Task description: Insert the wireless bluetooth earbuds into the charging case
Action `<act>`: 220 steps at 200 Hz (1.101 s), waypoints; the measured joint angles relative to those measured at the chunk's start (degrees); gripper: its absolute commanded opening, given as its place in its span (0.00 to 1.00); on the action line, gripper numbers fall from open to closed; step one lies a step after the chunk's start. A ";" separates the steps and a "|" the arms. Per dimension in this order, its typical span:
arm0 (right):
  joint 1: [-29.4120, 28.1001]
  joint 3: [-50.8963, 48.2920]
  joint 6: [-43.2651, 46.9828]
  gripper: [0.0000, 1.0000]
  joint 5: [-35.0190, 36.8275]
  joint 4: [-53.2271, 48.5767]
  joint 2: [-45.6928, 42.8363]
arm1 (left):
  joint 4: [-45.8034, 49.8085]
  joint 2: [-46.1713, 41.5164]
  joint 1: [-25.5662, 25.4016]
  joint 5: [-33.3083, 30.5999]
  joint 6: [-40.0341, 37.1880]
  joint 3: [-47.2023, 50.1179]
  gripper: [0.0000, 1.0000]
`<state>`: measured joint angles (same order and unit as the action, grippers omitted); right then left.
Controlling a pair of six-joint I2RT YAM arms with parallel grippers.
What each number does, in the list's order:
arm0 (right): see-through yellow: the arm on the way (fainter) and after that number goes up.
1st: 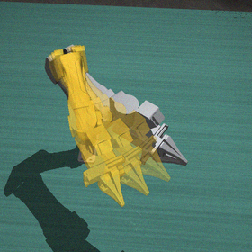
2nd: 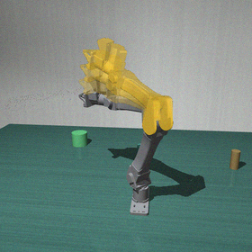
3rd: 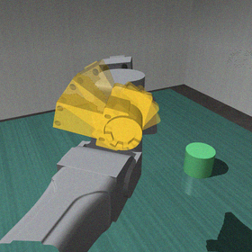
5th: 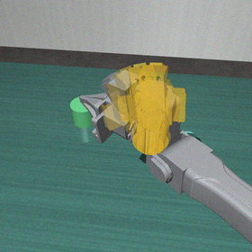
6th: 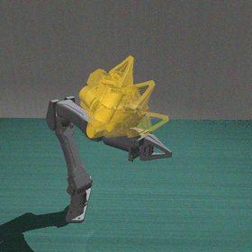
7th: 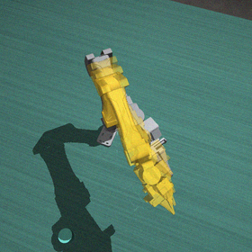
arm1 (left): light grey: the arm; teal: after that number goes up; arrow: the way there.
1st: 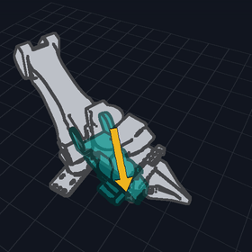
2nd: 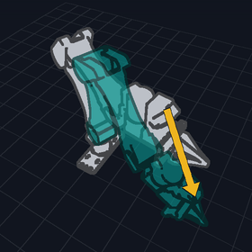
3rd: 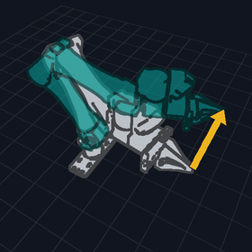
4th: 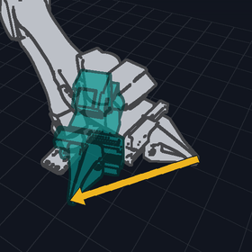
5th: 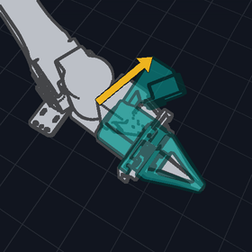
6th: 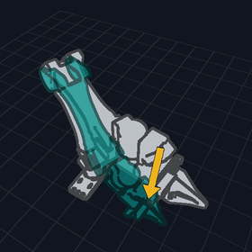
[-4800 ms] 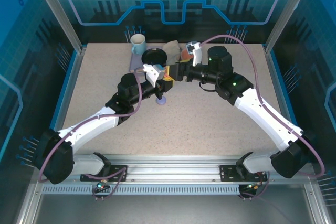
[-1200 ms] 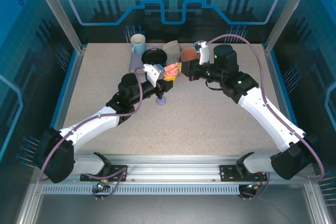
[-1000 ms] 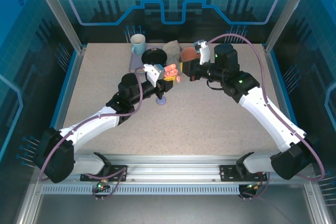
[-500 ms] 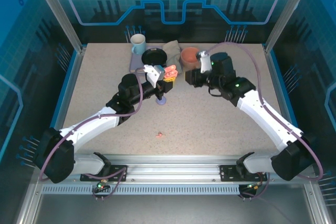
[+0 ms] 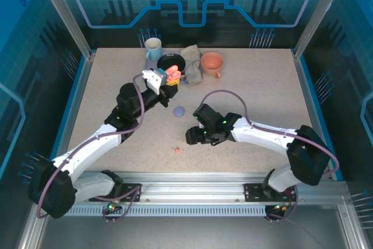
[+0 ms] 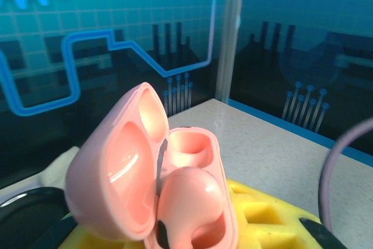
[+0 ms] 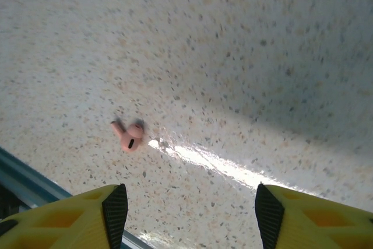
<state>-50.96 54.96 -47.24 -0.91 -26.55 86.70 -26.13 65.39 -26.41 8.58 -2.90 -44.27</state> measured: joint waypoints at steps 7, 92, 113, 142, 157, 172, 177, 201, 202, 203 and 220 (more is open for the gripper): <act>-0.96 1.25 -1.84 0.63 -0.07 -0.76 1.51 | 0.57 -0.66 0.81 -0.35 0.02 0.00 0.00; -9.81 10.36 -12.04 0.62 -7.32 0.87 14.16 | 3.28 -4.81 8.41 -1.33 0.48 1.31 0.00; -10.43 10.67 -13.33 0.62 -8.72 1.25 17.55 | 3.39 -4.83 9.64 -1.31 0.74 1.31 0.00; -10.78 12.35 -14.27 0.61 -9.29 1.79 20.24 | 3.41 -4.85 10.64 -1.27 1.14 1.33 0.00; -10.78 13.33 -14.47 0.61 -9.49 2.23 21.14 | 3.43 -5.05 10.95 -1.27 1.16 1.38 0.00; -10.67 14.29 -14.47 0.61 -9.44 2.45 22.14 | 3.41 -5.27 11.17 -1.27 1.18 1.38 0.00; -10.58 14.51 -14.45 0.60 -9.44 2.49 22.45 | 3.43 -5.38 11.23 -1.25 1.22 1.38 0.00; -9.60 14.97 -14.23 0.60 -9.01 2.40 23.17 | 3.37 -5.79 11.54 -1.25 1.44 1.68 0.00; -9.55 14.97 -14.23 0.60 -8.98 2.38 23.17 | 3.37 -5.84 11.54 -1.25 1.46 1.70 0.00; -9.42 14.97 -14.23 0.60 -8.96 2.34 23.17 | 3.37 -5.86 11.54 -1.25 1.46 1.73 0.00; -8.17 15.58 -13.77 0.60 -8.46 1.46 23.19 | 3.41 -6.01 11.69 -1.25 1.49 2.23 0.00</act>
<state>-59.13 70.54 -61.01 -9.37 -25.08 109.89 -22.72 59.37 -14.72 7.33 -1.41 -42.04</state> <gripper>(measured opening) 0.603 0.238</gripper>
